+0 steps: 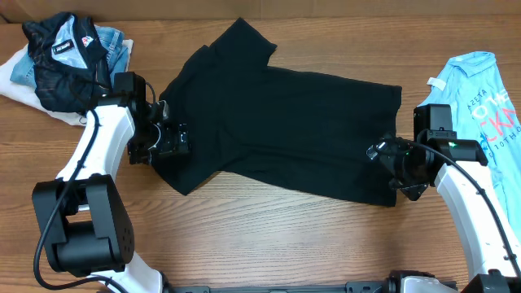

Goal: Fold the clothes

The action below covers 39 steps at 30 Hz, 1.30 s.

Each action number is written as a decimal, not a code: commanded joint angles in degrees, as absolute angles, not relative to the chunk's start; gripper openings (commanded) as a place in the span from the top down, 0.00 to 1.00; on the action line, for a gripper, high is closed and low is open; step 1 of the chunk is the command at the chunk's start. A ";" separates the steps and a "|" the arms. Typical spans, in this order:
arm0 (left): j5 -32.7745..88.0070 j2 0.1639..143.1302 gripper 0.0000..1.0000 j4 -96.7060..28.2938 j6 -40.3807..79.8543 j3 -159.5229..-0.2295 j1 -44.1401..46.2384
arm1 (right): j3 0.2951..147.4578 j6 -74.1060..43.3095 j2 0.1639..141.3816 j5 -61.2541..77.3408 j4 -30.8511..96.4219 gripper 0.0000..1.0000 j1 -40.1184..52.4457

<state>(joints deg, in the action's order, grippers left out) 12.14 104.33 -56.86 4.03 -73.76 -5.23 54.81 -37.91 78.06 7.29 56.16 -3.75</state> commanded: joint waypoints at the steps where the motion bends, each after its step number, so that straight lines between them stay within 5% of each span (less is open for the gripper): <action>1: 13.67 105.34 0.00 -56.55 2.76 -73.34 -4.82 | 55.94 -37.41 77.47 7.79 55.86 0.00 -3.86; 12: 16.12 110.00 0.05 -55.11 2.55 -73.36 -4.82 | 55.94 -36.07 77.47 7.60 55.86 0.00 -3.86; 21: 16.14 109.93 0.25 -56.71 2.59 -74.94 -4.82 | 55.94 -35.92 77.47 7.60 55.18 0.00 -3.86; 39: 19.38 112.51 0.30 -57.30 2.68 -77.95 -4.40 | 55.94 -35.92 77.47 7.62 54.39 0.00 -3.86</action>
<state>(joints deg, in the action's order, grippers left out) 15.99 110.34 -57.60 3.81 -76.93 -5.23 54.81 -36.38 78.06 7.29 54.85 -3.75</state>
